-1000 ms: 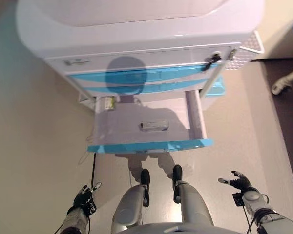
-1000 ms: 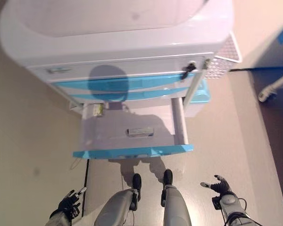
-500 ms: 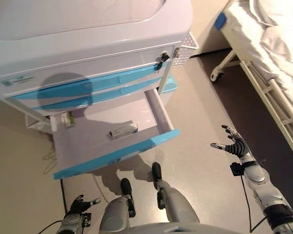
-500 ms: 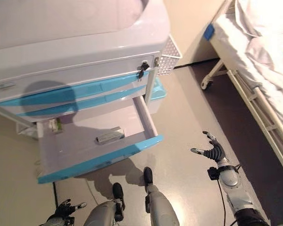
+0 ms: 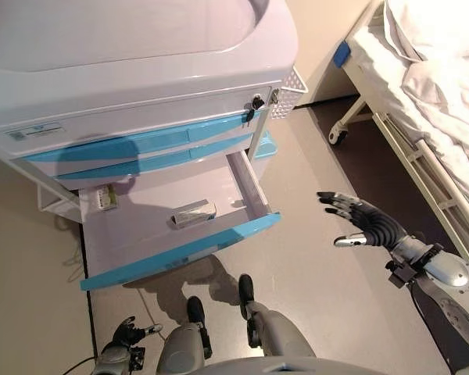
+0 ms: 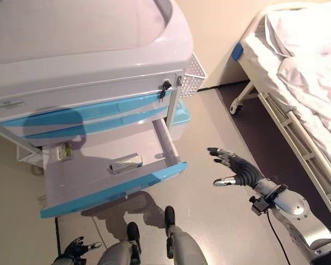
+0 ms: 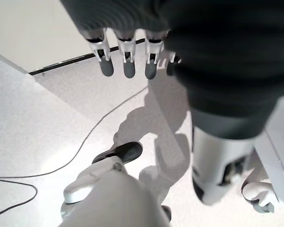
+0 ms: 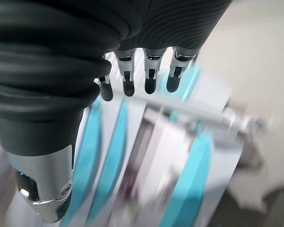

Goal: Open the drawer and pick up the medicine

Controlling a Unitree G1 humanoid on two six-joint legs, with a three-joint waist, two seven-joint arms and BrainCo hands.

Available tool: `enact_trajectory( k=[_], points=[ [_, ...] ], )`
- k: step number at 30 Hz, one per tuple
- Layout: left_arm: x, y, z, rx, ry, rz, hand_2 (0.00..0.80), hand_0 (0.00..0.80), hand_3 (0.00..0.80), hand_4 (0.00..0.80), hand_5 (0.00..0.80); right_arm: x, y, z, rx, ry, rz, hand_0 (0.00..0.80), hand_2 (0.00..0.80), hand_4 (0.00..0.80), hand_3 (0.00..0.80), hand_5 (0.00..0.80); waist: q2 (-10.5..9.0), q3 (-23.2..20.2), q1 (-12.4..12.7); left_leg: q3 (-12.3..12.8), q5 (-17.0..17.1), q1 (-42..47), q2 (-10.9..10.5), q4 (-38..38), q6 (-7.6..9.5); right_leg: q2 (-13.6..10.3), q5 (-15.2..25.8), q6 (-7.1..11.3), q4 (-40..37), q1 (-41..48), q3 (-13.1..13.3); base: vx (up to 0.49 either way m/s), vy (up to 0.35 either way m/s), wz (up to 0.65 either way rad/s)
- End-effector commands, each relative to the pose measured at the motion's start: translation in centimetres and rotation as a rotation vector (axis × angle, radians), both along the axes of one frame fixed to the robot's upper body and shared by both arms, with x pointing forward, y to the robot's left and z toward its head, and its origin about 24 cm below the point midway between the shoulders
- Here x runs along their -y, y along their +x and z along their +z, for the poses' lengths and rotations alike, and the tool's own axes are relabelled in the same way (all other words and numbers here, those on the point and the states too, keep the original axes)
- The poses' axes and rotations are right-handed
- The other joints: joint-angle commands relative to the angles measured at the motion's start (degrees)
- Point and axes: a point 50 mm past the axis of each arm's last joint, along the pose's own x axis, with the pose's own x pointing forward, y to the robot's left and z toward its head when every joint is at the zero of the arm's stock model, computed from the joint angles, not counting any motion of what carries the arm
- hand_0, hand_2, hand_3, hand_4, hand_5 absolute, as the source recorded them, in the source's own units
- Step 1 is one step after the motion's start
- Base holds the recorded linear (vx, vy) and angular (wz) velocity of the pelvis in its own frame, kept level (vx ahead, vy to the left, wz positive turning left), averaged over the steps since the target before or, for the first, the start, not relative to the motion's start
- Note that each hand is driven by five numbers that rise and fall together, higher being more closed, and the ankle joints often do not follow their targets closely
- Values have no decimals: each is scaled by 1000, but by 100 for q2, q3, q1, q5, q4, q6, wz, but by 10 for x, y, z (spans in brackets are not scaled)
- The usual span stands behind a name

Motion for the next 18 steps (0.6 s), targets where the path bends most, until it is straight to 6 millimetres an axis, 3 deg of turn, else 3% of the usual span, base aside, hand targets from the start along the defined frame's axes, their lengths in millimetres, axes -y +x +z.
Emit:
enact_trajectory(
  k=[1,10,13,18],
  points=[
    [-7,-5,1,-48,23,-43,0,0,0,0,0,-11,15,21,61,93,55,0,0,0,0,0,43,-65,285,-467,411,-145,-150,-434,-69,20,-242,312,485,-8,-101,19,-48,36],
    [2,-6,-2,-67,20,-132,0,0,0,0,0,-33,32,26,122,94,99,0,0,0,0,0,100,82,529,-997,491,-235,-255,-367,-22,-107,-523,240,839,27,-599,24,-48,46],
    [8,-3,-3,-59,19,-171,0,0,0,0,0,-37,42,27,171,91,59,0,0,0,0,0,154,191,711,-1343,460,-316,-353,-197,13,-212,-715,196,1121,60,-891,37,-68,65],
    [10,0,-3,-53,29,-183,0,0,0,0,0,-41,63,26,238,43,-39,0,0,0,0,0,177,241,876,-1588,451,-437,-415,-69,15,-291,-817,165,1234,61,-1142,25,-50,46]
  ],
)
